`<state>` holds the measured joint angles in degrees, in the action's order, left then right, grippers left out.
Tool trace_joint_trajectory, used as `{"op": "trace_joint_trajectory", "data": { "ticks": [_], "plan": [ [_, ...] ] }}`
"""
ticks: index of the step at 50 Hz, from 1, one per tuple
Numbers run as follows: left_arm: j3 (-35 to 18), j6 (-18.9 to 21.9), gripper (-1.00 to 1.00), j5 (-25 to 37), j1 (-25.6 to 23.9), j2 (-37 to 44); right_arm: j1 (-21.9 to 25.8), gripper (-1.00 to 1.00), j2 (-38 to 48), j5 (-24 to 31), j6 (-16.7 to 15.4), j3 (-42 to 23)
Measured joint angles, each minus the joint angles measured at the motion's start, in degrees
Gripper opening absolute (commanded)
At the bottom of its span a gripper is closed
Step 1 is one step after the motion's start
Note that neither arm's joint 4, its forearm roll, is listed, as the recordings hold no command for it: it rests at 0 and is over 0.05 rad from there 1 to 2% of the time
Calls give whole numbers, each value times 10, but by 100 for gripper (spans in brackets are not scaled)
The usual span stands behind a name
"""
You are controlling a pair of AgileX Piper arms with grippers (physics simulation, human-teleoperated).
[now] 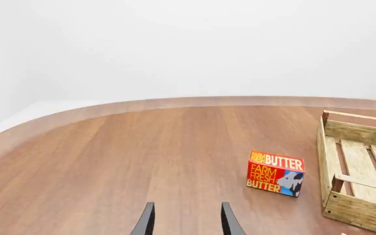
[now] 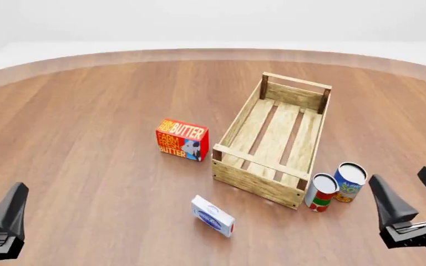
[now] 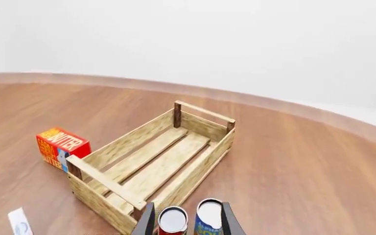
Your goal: Pick up the tomato sauce, and put it in the wooden tray.
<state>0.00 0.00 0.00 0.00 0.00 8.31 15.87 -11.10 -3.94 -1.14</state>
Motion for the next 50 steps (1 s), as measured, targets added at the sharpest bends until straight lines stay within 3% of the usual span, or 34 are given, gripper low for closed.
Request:
{"op": "trace_joint_trajectory", "data": {
  "ticks": [50],
  "plan": [
    [0, 0, 100, 0, 0, 0, 25, 100, 265, -191, -14, 11]
  ]
}}
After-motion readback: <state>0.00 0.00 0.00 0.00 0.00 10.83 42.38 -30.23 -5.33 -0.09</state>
